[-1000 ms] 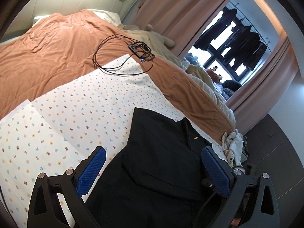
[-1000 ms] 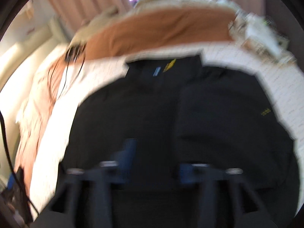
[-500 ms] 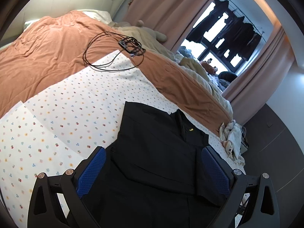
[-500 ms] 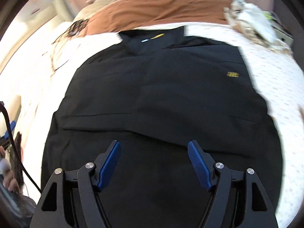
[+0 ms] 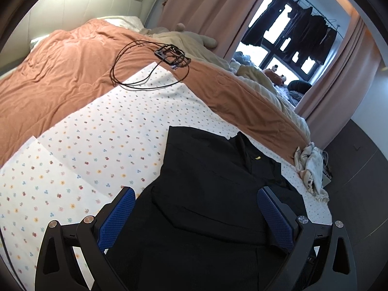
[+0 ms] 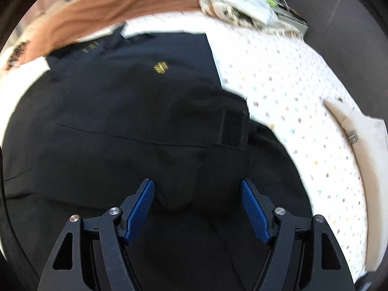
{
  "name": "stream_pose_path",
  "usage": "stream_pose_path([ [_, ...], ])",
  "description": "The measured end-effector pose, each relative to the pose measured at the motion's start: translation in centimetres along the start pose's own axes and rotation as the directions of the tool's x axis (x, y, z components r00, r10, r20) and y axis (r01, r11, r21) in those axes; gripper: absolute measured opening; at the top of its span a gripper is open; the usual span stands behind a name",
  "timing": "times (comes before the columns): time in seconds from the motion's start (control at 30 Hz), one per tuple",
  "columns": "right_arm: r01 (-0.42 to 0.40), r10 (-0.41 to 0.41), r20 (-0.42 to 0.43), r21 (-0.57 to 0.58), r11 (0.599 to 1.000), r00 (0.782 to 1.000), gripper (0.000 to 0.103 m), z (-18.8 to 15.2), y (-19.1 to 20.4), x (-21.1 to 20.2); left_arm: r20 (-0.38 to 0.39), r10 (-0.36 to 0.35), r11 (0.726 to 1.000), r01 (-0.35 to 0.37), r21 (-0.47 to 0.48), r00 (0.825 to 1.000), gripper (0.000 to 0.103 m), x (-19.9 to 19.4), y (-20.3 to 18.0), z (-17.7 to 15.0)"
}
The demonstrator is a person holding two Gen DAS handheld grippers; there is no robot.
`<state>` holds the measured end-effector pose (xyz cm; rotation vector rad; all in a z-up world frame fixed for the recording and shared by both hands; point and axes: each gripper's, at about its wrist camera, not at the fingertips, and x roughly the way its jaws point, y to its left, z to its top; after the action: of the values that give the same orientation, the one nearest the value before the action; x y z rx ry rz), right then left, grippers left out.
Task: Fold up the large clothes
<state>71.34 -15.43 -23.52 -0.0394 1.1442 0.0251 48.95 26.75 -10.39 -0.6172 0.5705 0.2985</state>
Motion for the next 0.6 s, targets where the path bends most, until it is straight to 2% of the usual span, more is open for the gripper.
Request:
stream_pose_path([
  [0.03,-0.023,0.023,0.012,0.029,0.999,1.000,0.052,0.0,-0.2,0.0,-0.001,-0.003,1.000,0.003,-0.003,1.000,0.101,0.0,0.1,0.1],
  [0.1,-0.030,0.029,0.035,0.021,0.999,0.999,0.043,0.3,0.2,-1.1,-0.004,-0.010,1.000,0.010,-0.021,1.000,0.101,0.0,0.4,0.1],
  [0.2,-0.089,0.089,0.069,-0.006,0.996,0.994,0.041,0.8,0.9,-3.3,-0.011,-0.014,0.999,0.014,-0.045,1.000,0.101,0.0,1.0,0.2],
  [0.3,-0.135,0.137,0.138,-0.027,0.991,0.981,0.041,1.3,1.9,-6.7,-0.003,0.027,0.999,-0.027,-0.023,1.000,0.101,-0.4,1.0,0.4],
  [0.43,-0.199,0.210,0.196,-0.076,0.977,0.958,0.041,1.9,5.3,-10.6,0.000,-0.001,0.998,0.001,-0.058,1.000,0.101,-1.3,1.8,1.1],
  [0.6,-0.243,0.271,0.238,-0.142,0.960,0.933,0.040,2.0,9.9,-14.1,0.006,0.002,0.996,-0.002,-0.093,1.000,0.101,-2.8,3.5,1.9],
])
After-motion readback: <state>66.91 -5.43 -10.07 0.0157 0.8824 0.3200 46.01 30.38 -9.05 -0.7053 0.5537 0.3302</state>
